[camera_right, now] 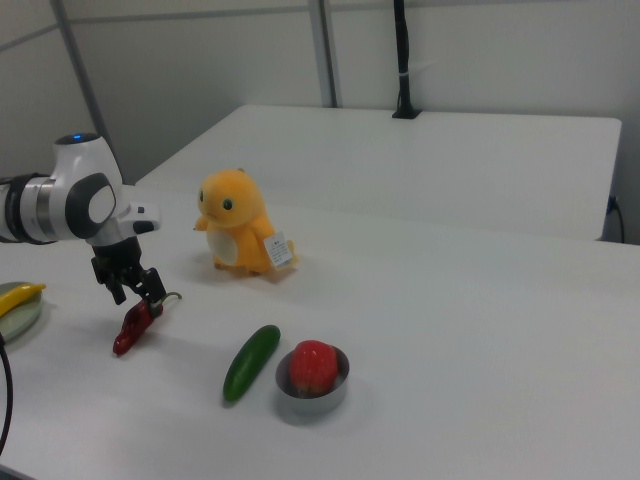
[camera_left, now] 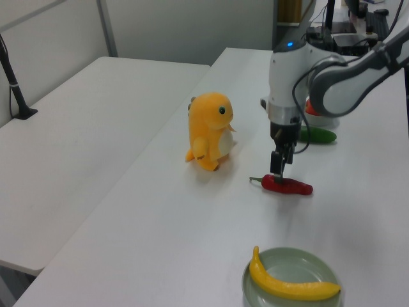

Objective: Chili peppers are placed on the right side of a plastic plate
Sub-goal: 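Lower the gripper and close it on the red chili pepper, then carry the chili pepper toward the green plate beside the banana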

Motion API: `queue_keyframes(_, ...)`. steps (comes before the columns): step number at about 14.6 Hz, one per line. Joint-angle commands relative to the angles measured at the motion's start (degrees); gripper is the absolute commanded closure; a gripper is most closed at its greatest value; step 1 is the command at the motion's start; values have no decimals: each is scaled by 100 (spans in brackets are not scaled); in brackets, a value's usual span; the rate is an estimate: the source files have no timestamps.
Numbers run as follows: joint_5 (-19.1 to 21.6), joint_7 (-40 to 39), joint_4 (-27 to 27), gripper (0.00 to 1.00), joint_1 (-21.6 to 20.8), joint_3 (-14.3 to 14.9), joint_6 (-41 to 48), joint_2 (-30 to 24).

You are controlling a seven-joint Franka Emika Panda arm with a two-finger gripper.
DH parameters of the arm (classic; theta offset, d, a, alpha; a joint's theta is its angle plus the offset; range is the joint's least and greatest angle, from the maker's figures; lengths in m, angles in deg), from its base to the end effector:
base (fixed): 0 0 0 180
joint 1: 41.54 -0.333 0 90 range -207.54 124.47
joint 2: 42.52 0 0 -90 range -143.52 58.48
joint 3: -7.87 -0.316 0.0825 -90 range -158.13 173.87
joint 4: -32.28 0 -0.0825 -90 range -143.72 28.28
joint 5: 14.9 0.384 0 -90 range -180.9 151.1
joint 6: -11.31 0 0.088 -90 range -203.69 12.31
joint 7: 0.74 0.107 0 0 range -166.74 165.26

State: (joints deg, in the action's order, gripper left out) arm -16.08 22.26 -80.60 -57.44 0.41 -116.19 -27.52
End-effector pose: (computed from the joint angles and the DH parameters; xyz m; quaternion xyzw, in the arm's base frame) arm 0.5545 0.2357 0.3399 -0.9999 -0.0073 0.0054 0.0071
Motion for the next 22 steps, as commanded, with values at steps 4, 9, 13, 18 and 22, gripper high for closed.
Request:
queue_keyframes(4, -629, 679, 64, 91, -88, -54, -381, 346)
queue_keyframes(9, -620, 688, 64, 92, -97, -54, -320, 162)
queue_keyframes(13, -559, 723, 11, 90, -123, -351, -39, -102)
queue_keyframes(18, -532, 1136, 29, 90, -316, -914, 164, -190)
queue_keyframes(22, -515, 1829, 82, 90, -378, -1213, 59, -59)
